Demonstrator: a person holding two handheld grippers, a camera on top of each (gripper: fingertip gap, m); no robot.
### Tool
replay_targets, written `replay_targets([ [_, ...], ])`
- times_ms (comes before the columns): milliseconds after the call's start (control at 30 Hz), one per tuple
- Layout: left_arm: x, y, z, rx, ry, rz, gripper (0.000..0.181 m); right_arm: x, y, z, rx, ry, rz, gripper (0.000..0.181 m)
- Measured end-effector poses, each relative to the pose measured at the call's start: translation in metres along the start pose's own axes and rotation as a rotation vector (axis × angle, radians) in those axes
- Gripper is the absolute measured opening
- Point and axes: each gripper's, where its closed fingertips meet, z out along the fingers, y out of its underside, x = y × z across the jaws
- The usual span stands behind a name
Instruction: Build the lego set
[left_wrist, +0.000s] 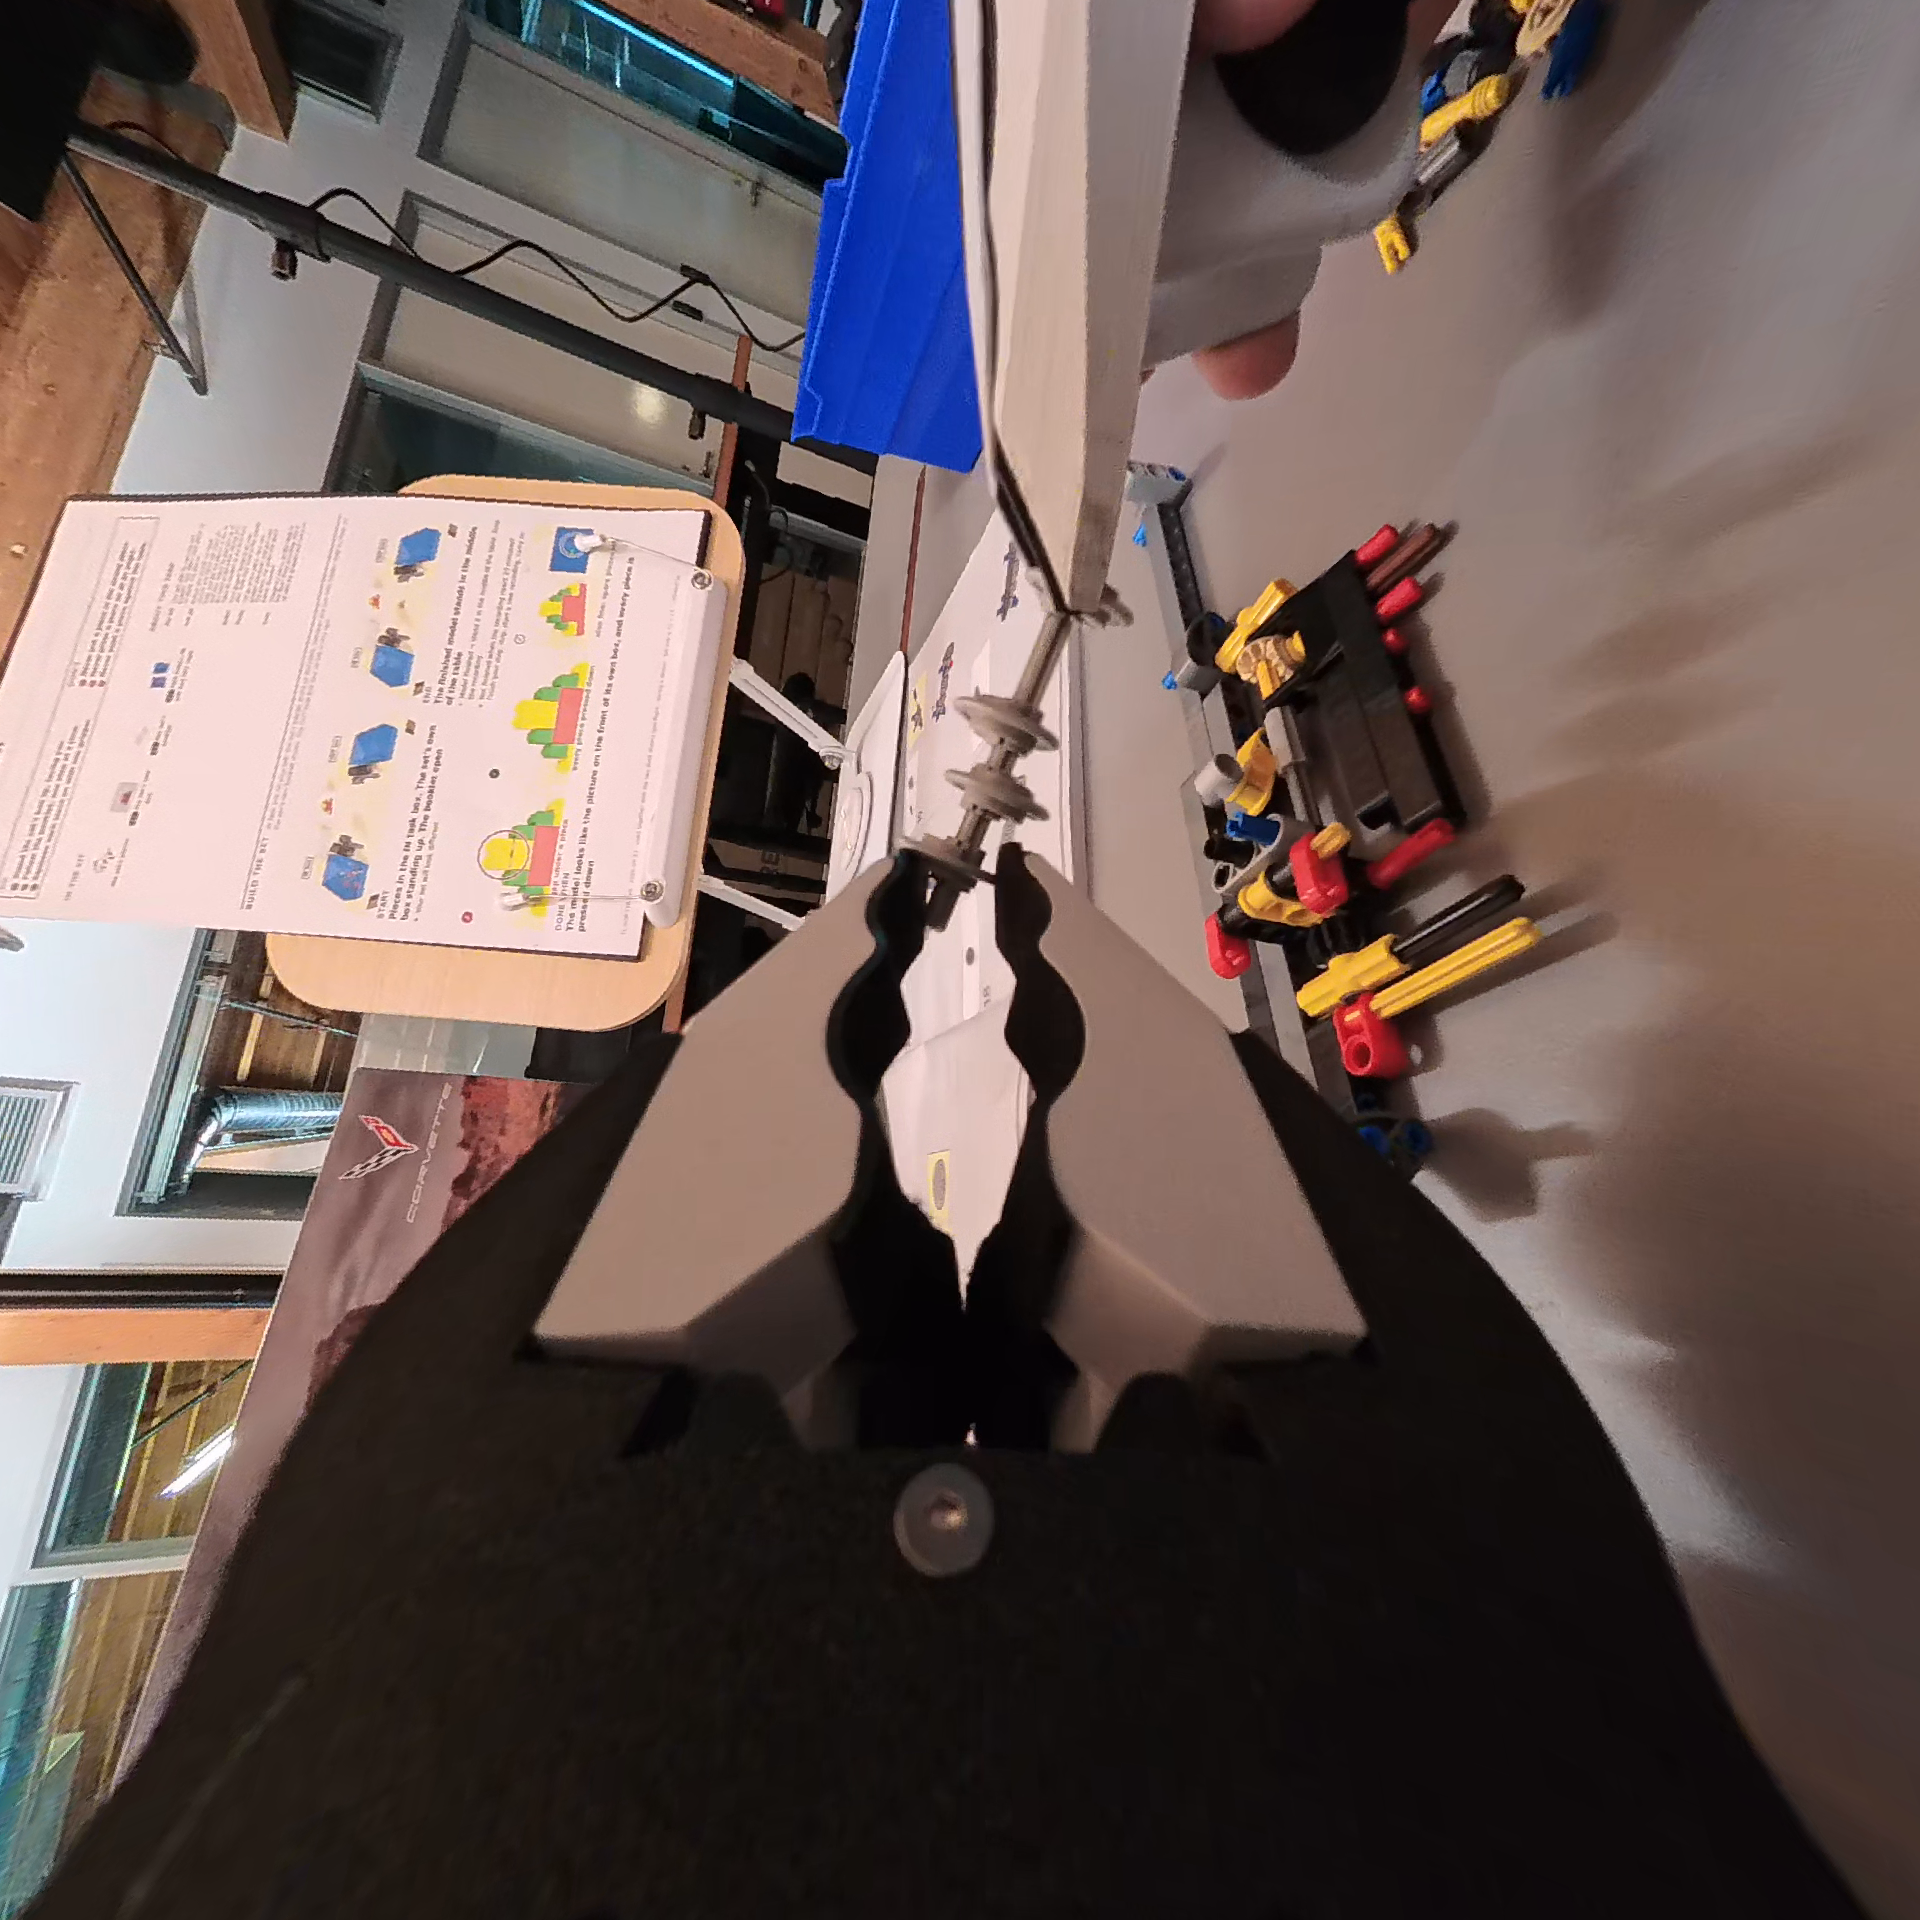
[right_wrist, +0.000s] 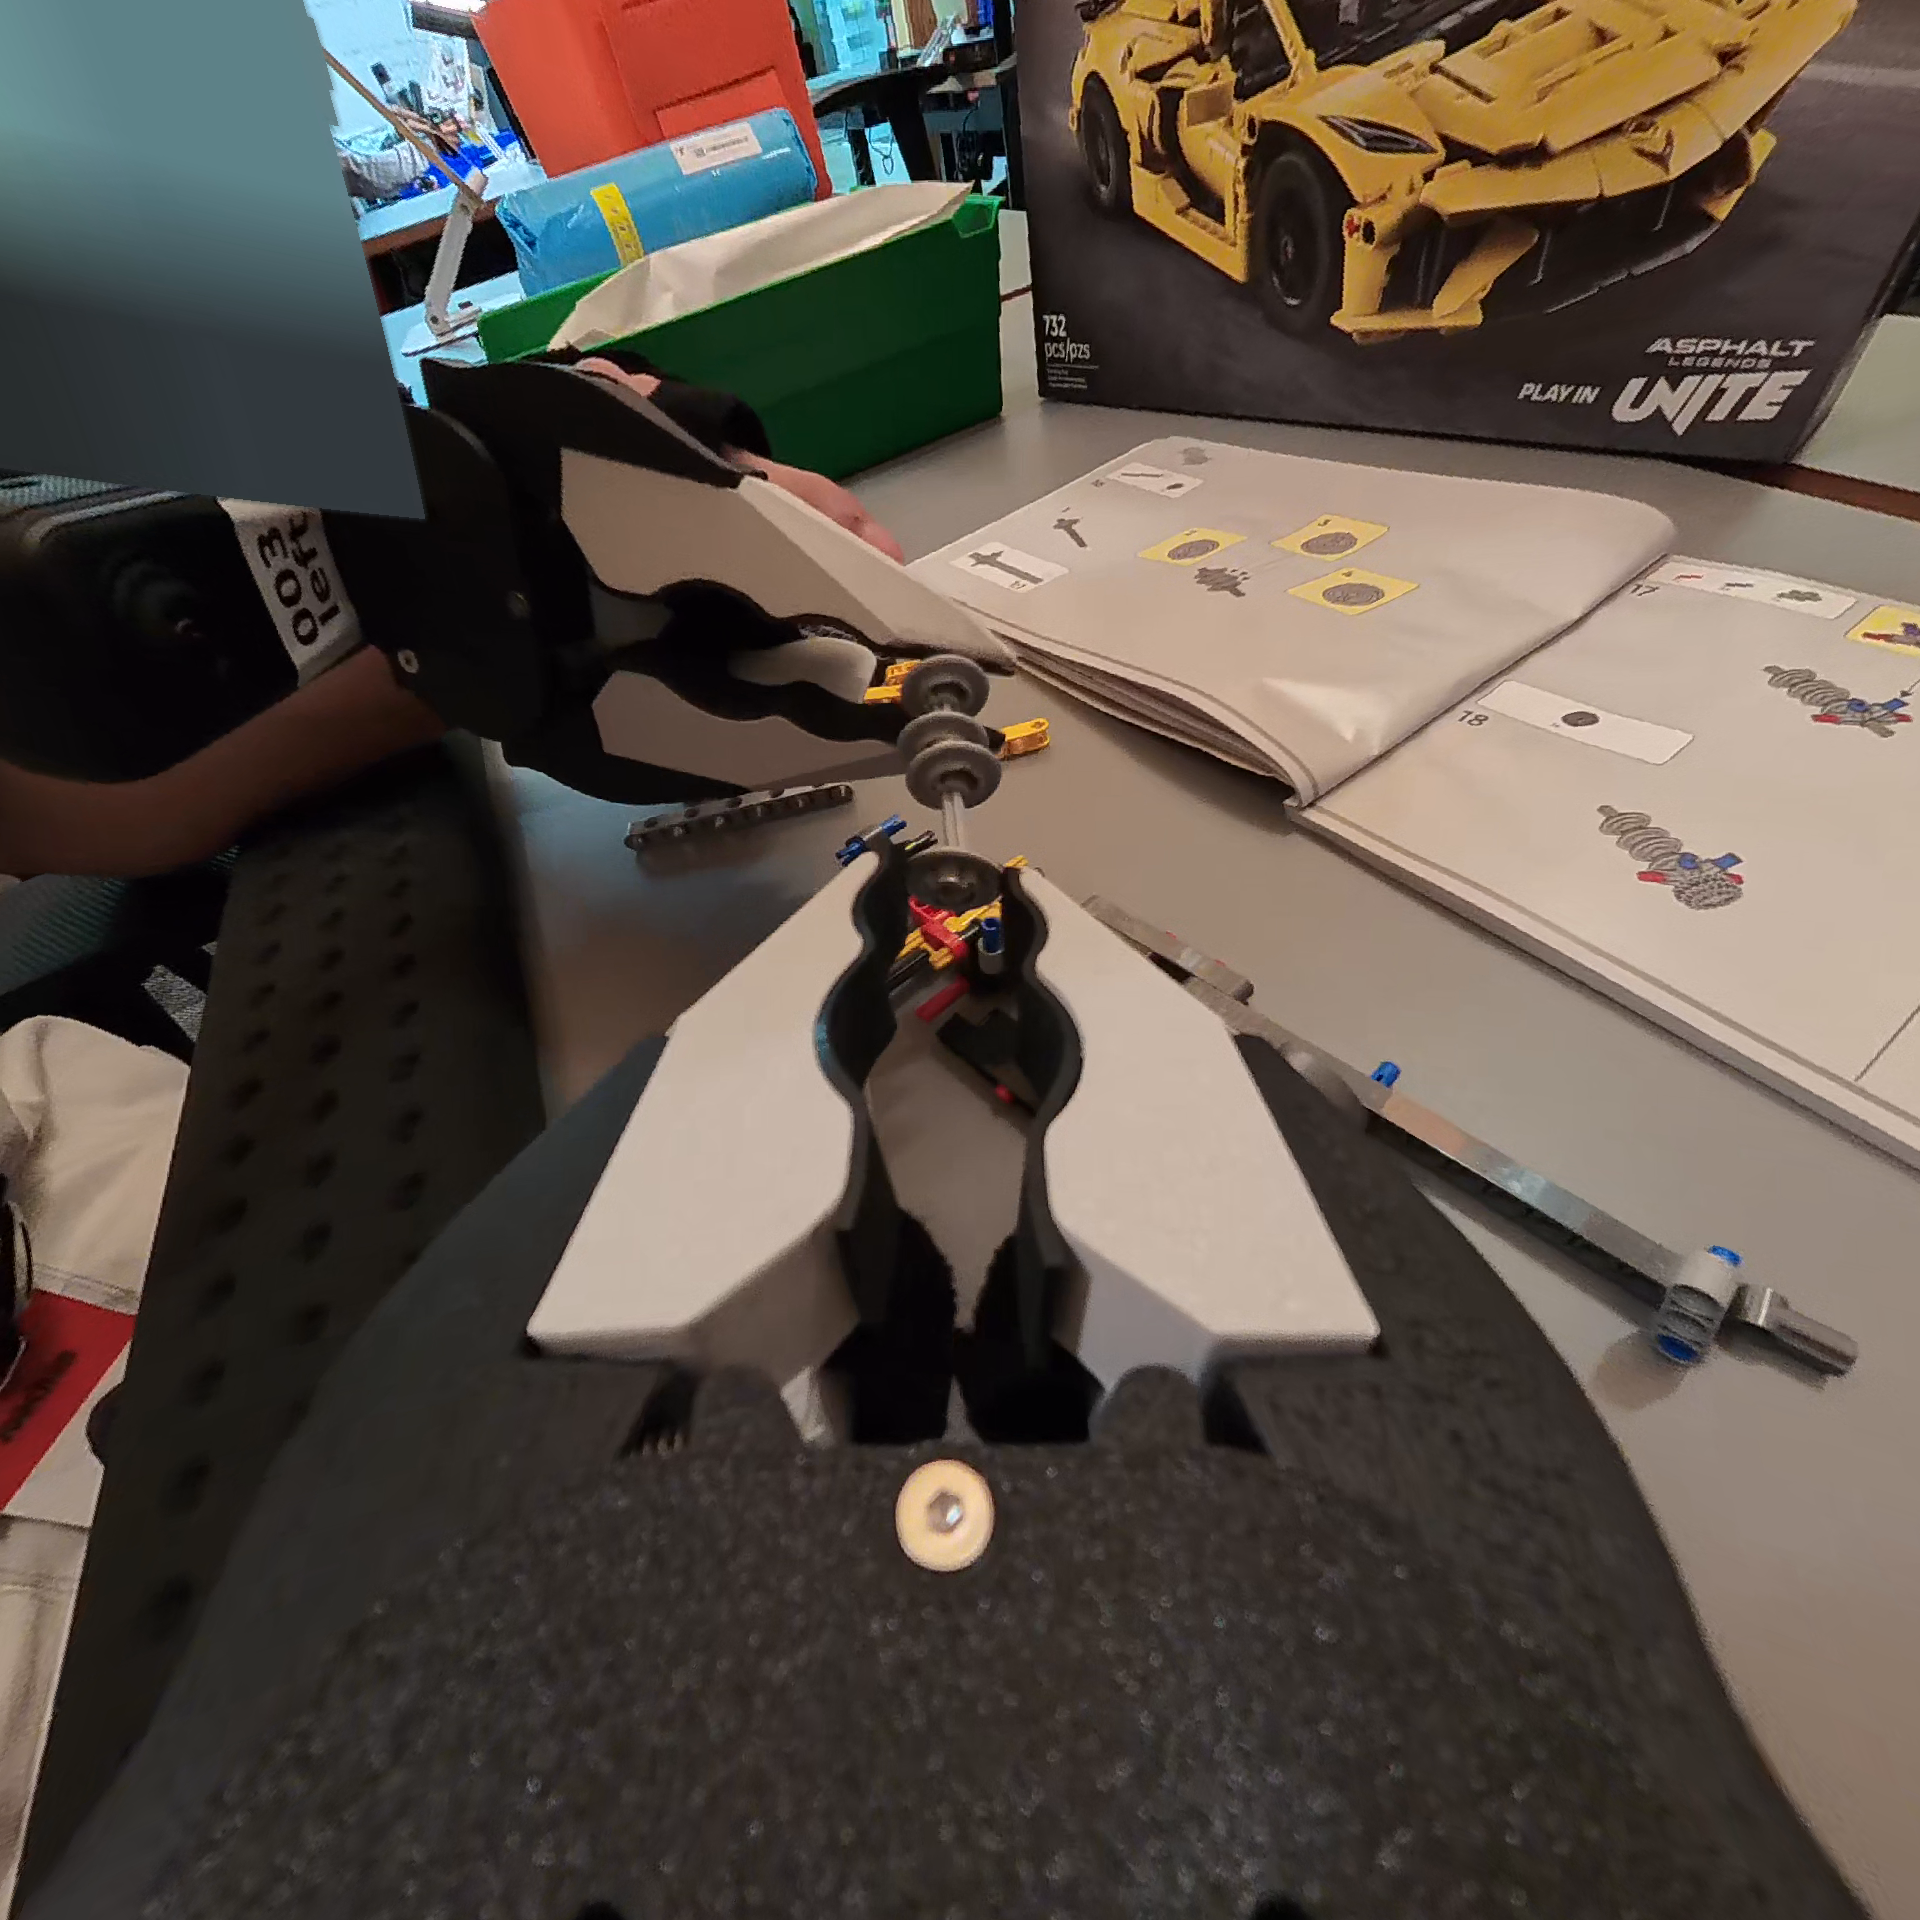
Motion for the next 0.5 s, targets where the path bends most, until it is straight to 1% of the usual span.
replay_targets([
  [400, 0.009, -0.003, -0.004, 0.034, 0.049, 0.057, 0.012, -0.008, 0.011, 0.001, -0.046, -0.057, 0.005, 0.016],
  [500, 0.008, -0.003, -0.003, 0.034, 0.051, -0.001, 0.012, -0.006, 0.007, 0.000, -0.020, -0.051, 0.001, 0.016],
])
